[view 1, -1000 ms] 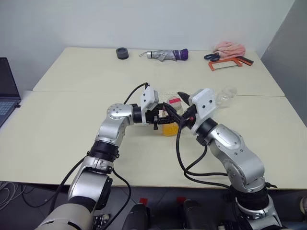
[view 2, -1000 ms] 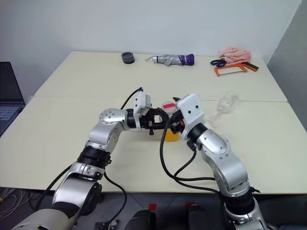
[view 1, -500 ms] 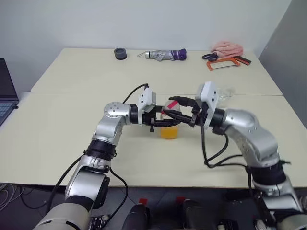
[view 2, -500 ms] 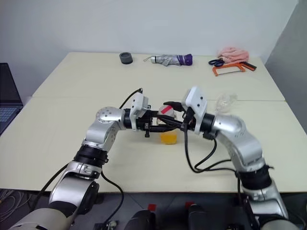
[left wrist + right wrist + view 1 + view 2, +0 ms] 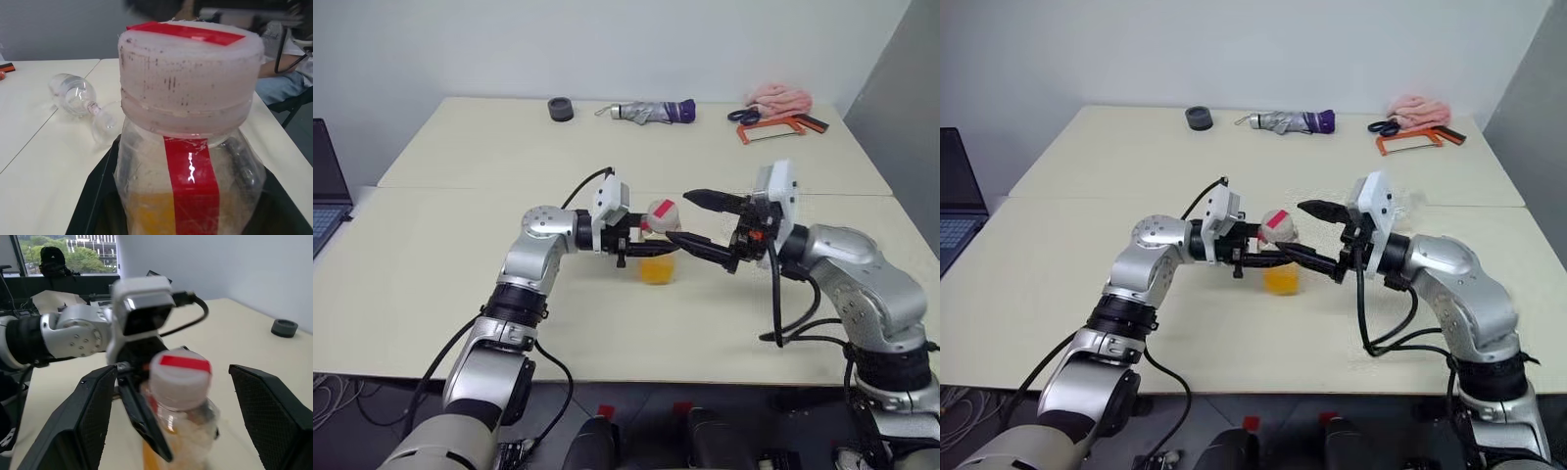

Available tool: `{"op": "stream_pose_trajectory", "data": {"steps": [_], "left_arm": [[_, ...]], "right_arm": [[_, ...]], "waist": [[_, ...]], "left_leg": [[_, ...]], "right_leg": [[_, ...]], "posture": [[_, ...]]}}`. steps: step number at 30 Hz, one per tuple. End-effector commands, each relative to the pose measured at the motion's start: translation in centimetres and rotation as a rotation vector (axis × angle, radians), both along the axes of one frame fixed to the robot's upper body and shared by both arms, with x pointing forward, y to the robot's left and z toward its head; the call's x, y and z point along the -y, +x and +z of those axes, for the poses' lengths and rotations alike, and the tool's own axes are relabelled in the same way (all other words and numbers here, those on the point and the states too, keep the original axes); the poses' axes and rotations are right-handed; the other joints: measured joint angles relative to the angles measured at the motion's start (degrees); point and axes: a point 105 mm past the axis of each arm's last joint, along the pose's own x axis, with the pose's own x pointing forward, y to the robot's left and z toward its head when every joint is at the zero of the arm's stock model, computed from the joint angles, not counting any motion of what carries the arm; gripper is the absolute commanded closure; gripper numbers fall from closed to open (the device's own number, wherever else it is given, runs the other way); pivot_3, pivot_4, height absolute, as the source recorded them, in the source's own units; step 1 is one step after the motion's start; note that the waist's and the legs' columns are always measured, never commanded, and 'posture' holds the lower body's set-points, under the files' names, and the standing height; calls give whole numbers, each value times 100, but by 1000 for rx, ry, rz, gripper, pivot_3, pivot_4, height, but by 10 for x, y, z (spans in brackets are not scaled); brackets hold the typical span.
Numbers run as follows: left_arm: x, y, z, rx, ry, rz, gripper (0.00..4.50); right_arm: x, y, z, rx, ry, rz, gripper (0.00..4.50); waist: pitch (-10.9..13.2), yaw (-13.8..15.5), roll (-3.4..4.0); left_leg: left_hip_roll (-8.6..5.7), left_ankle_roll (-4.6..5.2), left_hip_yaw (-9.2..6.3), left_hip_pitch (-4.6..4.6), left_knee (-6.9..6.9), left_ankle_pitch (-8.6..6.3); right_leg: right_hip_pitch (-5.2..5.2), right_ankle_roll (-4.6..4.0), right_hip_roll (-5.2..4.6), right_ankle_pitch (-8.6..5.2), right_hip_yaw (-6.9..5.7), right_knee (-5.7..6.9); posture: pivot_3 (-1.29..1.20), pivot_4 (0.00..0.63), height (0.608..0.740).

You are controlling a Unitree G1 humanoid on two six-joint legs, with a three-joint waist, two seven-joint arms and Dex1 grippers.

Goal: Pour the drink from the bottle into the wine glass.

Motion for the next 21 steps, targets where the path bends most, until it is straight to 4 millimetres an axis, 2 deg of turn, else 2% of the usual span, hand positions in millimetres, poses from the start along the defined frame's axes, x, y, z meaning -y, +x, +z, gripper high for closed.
{"op": "stream_pose_trajectory", "data": {"steps": [1, 4, 7, 15, 21], "left_arm": [[1, -2, 17, 51, -33, -16, 2680], [3, -1, 16, 51, -30, -23, 2680], [5, -1, 17, 52, -30, -30, 2680], [6, -2, 17, 54, -31, -38, 2680], [3, -2, 16, 54, -28, -31, 2681]], "right_arm": [[-18, -3, 13, 125, 25, -80, 549], [-31, -1, 12, 172, 11, -100, 549], [-35, 7, 10, 204, -1, -137, 549], [-9, 30, 13, 224, 4, -300, 549], [10, 33, 11, 213, -14, -353, 549]], "waist": [[0, -22, 0], [0, -30, 0], [0, -35, 0], [0, -33, 0], [0, -34, 0]], "left_leg": [[-1, 0, 2, 2, 0, 0], [-3, -1, 1, 4, 1, 0], [-3, -2, 0, 3, 2, 1], [-3, -1, 2, 3, 2, 1], [-3, -1, 2, 2, 1, 0]], "right_leg": [[0, 0, 3, 0, 1, 1], [0, 0, 9, 0, 0, 4], [0, 0, 6, 0, 0, 4], [0, 0, 4, 0, 1, 4], [0, 0, 4, 0, 1, 3]], "posture": [[0, 150, 740], [0, 150, 740], [0, 150, 740], [0, 150, 740], [0, 150, 740]]}}
